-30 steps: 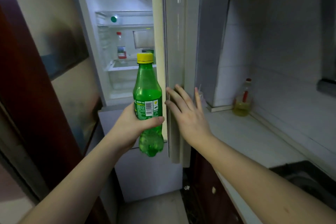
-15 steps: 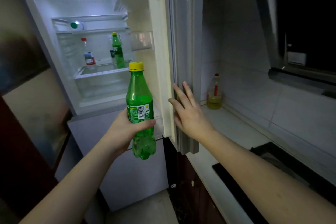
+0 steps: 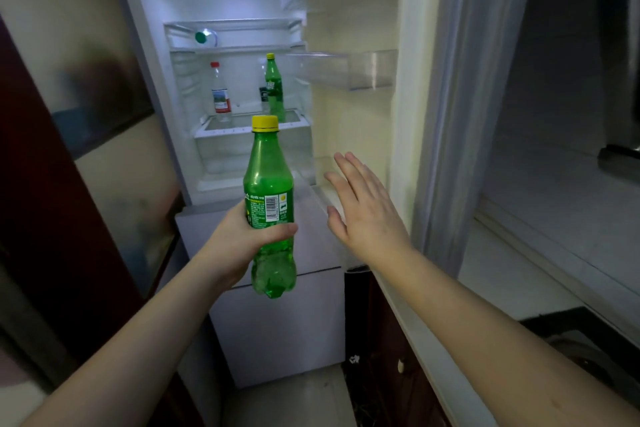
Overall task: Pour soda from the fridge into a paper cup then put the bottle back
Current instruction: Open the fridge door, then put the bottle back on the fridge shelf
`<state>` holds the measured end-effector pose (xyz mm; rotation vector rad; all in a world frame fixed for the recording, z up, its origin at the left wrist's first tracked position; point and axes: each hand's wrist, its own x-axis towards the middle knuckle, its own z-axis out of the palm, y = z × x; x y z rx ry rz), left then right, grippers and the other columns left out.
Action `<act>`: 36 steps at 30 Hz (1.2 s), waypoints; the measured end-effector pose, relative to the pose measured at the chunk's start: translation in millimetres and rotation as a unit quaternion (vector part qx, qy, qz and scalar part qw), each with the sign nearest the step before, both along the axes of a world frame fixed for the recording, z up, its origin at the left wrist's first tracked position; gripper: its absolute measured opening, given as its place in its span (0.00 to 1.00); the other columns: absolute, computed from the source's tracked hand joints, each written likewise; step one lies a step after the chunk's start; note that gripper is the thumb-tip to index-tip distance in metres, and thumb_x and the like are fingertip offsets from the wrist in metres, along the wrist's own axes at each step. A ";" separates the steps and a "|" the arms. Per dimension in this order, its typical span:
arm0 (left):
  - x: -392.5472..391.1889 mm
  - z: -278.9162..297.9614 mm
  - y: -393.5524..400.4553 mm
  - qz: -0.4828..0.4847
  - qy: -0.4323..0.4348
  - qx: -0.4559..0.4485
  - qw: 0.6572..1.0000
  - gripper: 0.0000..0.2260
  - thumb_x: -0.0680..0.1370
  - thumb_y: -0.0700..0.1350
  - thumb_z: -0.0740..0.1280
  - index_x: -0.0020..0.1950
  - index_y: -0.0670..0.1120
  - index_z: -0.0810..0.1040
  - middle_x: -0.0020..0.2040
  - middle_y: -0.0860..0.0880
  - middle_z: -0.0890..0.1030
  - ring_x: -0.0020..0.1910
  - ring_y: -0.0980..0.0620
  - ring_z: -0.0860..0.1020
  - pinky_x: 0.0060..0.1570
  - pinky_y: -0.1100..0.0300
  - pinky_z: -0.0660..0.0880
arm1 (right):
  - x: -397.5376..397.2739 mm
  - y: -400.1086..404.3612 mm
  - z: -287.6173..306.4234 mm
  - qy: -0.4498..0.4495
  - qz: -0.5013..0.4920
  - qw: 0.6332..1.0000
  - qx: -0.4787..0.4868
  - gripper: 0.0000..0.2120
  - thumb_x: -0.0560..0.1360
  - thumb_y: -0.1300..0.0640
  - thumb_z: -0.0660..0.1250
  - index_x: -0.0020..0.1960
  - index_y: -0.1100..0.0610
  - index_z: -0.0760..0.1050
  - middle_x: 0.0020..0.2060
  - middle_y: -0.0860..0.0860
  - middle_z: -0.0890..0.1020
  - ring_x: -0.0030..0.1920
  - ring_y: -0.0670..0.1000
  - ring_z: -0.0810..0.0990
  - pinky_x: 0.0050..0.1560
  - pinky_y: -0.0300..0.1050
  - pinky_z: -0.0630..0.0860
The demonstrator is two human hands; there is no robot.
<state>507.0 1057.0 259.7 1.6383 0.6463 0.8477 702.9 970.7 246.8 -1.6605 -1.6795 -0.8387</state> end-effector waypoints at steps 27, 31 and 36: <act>-53.1 17.3 279.7 0.092 -0.010 0.018 0.996 0.16 0.68 0.37 0.78 0.53 0.47 0.79 0.48 0.43 0.84 0.49 0.44 0.83 0.52 0.50 0.80 | -52.5 298.2 39.4 -0.022 -0.092 0.980 -0.177 0.24 0.78 0.43 0.56 0.71 0.52 0.65 0.69 0.52 0.70 0.69 0.54 0.65 0.71 0.54 0.54; -30.8 13.0 317.2 0.093 -0.012 0.013 0.996 0.18 0.65 0.41 0.79 0.53 0.47 0.80 0.46 0.45 0.85 0.46 0.47 0.83 0.50 0.50 0.80 | -35.3 330.5 41.7 -0.019 -0.103 0.977 -0.188 0.25 0.79 0.42 0.55 0.71 0.52 0.65 0.68 0.52 0.70 0.70 0.53 0.64 0.72 0.57 0.52; 3.5 16.0 364.3 0.117 -0.008 0.007 0.993 0.18 0.69 0.41 0.78 0.56 0.46 0.79 0.48 0.46 0.85 0.48 0.48 0.84 0.47 0.56 0.79 | -5.9 387.7 47.1 -0.034 -0.105 0.972 -0.206 0.25 0.79 0.40 0.54 0.70 0.53 0.65 0.68 0.52 0.70 0.69 0.54 0.65 0.71 0.55 0.56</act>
